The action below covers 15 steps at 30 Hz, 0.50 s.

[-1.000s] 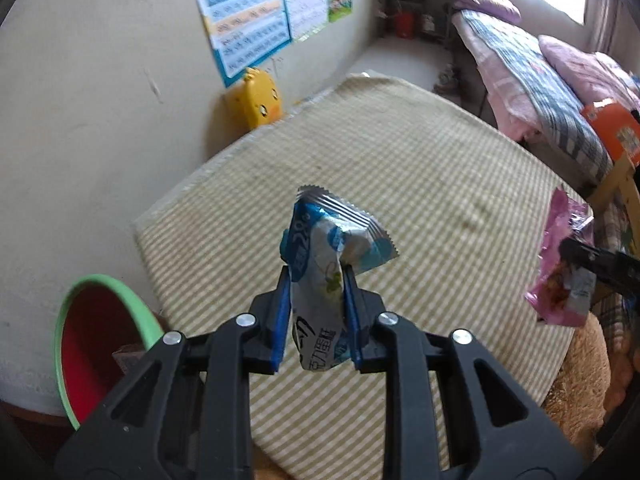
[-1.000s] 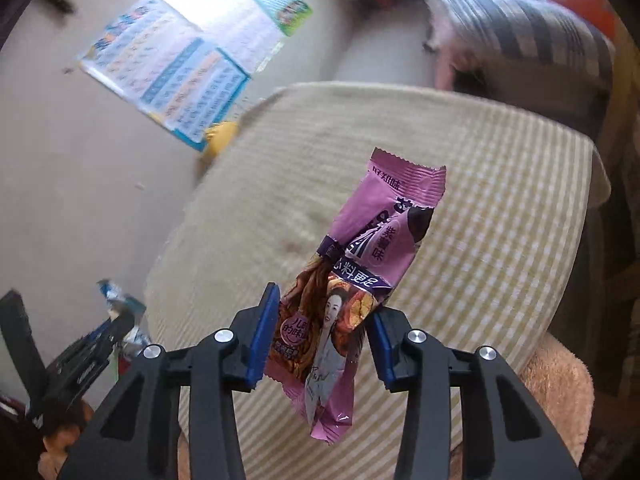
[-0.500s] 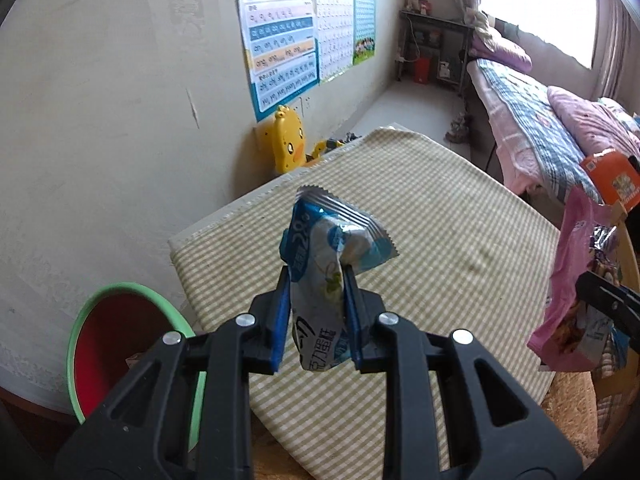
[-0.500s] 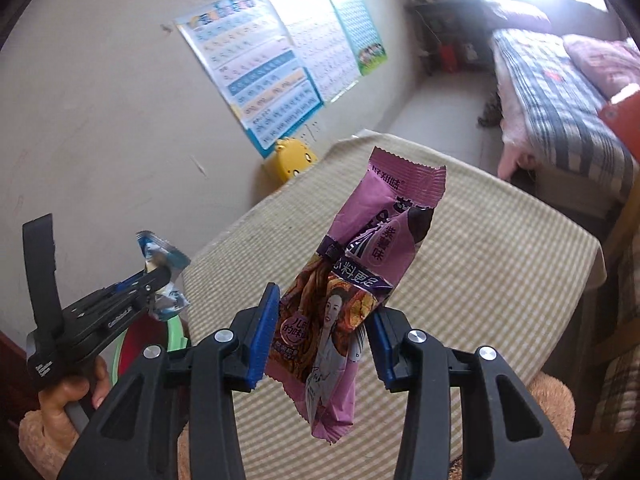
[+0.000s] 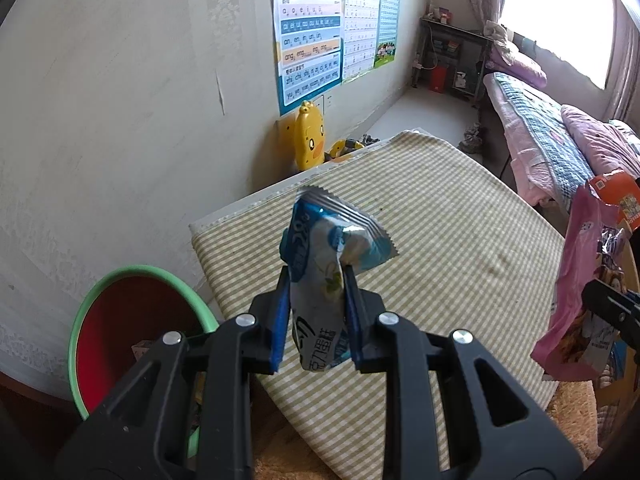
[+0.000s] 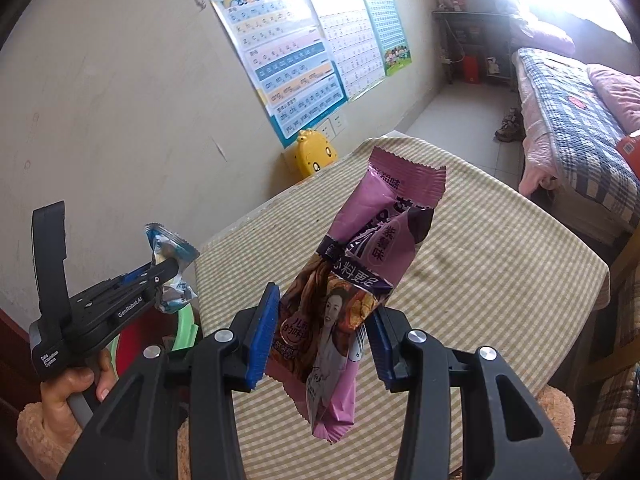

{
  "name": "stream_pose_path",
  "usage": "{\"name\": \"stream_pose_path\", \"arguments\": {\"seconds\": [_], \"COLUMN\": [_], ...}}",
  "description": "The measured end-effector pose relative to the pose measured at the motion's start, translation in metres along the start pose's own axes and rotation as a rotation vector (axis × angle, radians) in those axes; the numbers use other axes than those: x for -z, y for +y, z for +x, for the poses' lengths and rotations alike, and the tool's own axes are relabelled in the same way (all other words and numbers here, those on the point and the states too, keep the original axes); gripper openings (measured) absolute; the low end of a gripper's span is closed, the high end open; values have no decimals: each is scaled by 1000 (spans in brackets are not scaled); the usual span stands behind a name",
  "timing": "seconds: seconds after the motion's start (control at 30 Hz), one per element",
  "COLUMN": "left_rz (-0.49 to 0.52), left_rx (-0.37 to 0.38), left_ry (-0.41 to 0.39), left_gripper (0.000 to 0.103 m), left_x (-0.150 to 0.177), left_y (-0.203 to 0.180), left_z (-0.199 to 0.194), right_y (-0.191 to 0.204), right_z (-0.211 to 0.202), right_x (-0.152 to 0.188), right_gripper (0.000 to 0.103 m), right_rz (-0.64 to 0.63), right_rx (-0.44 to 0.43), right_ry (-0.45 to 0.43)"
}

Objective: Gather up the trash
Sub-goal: 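Carry the blue wrapper and pink wrapper over the green bucket with both tools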

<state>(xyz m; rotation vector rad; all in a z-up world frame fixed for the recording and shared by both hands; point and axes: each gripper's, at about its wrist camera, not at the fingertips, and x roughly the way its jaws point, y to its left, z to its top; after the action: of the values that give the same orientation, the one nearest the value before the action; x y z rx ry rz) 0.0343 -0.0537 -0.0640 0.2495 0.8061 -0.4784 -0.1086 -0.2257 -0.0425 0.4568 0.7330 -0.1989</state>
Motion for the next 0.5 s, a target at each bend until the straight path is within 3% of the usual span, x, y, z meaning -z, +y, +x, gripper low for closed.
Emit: {"name": "stream_pose_path", "arguments": {"seconds": [0.5], "left_rz": [-16], "left_rx": [-46], "left_ry": [1], "left_gripper": [24], "left_x": [4], "left_y": [20], "left_z": [-1], "right_y": [26], "right_z": [13], "right_x": [2], "right_gripper": [41], "right_rz": [-77], "right_rx": [-42], "right_ry": [37]}}
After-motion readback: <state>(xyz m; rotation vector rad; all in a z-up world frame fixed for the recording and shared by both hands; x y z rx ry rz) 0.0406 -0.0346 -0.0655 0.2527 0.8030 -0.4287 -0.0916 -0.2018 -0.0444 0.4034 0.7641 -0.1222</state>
